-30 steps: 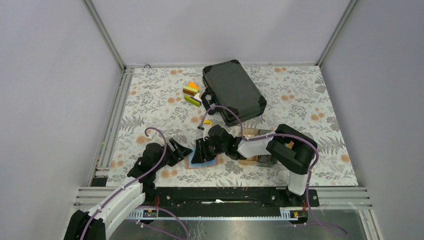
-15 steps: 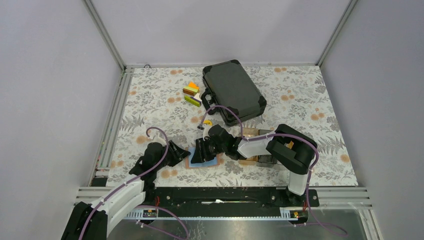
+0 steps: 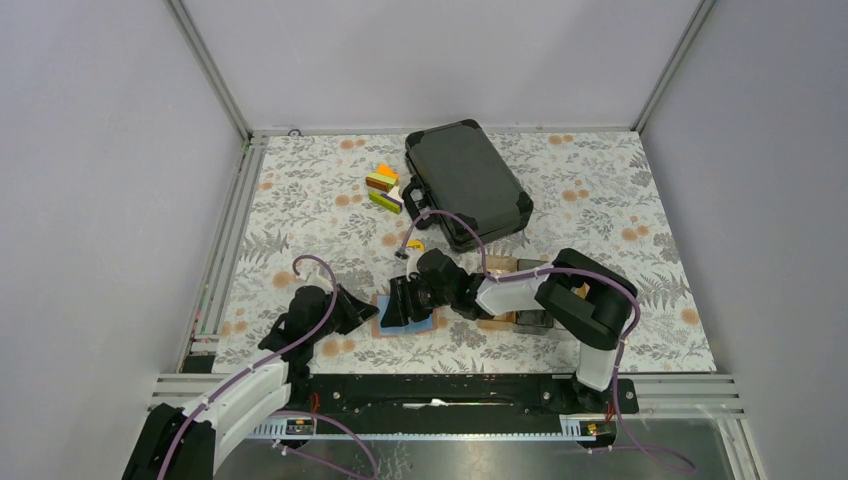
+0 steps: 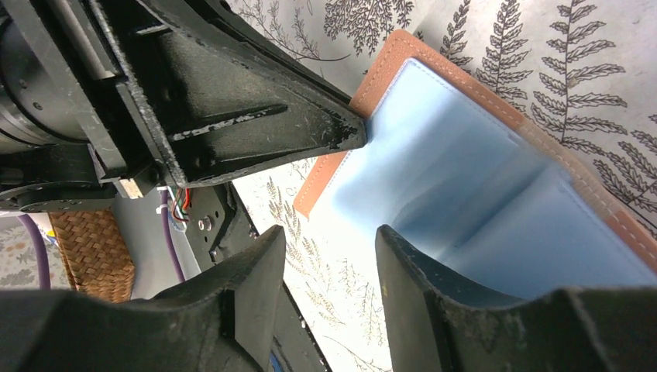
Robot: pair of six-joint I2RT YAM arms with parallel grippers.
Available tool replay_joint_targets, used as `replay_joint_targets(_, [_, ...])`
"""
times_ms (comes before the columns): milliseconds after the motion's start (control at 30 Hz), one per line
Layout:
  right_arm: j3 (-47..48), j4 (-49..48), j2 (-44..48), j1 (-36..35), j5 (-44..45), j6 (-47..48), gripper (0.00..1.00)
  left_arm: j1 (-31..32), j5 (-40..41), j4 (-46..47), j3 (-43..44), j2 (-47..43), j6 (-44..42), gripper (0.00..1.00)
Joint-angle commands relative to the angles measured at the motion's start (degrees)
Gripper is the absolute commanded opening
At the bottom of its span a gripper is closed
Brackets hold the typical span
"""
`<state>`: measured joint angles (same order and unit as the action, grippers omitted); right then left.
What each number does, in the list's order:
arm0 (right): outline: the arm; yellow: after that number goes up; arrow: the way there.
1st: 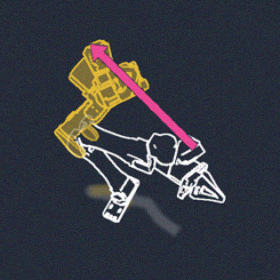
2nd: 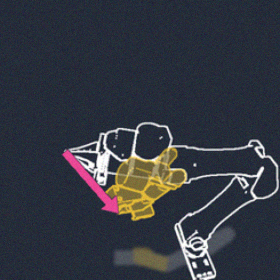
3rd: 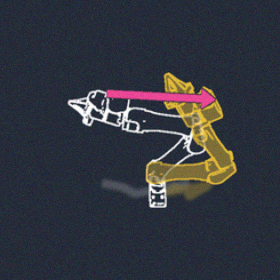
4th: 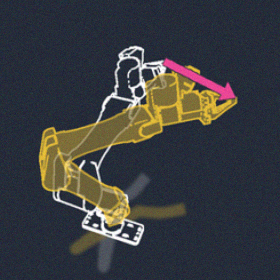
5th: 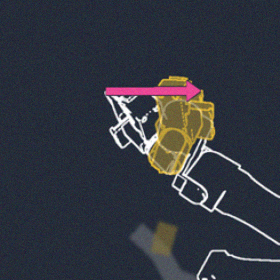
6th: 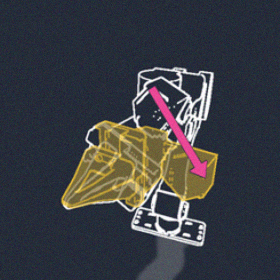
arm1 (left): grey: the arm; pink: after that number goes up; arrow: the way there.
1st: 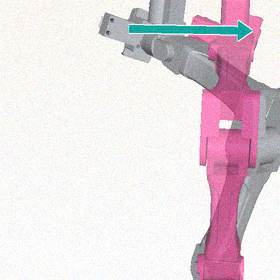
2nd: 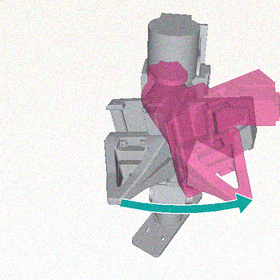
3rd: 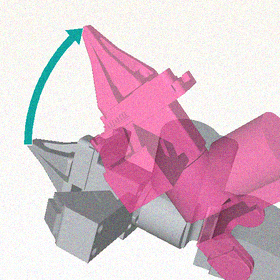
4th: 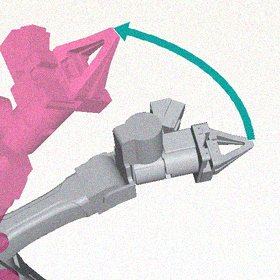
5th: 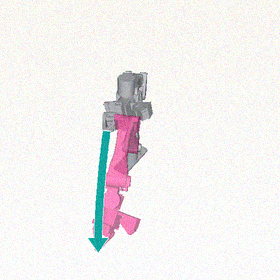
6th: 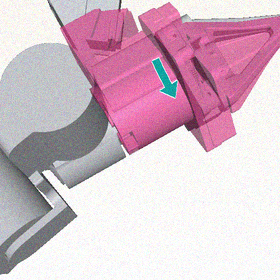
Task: Put the credit cards into the card holder
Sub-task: Pick up the credit card from the storage box.
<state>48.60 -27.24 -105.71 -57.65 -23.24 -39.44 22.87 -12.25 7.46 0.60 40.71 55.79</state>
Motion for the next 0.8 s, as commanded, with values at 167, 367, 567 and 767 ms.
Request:
replay_joint_targets(167, [1.7,12.4,11.7,-0.1,3.4,4.3,0.58,0.1,-0.5,3.2,0.3,-0.6,-0.8,0.03])
replay_joint_targets(367, [2.1,30.9,23.1,5.2,13.1,6.9,0.58,0.1,-0.4,1.4,0.8,-2.8,-0.9,0.01])
replay_joint_targets(567, [3.7,50.1,35.4,13.3,26.8,10.0,0.57,0.1,0.6,-1.4,1.3,-5.7,-1.2,0.0])
replay_joint_targets(767, [4.1,60.4,37.5,20.3,33.4,12.2,0.57,0.1,0.5,-1.6,1.5,-5.6,-1.3,0.0])
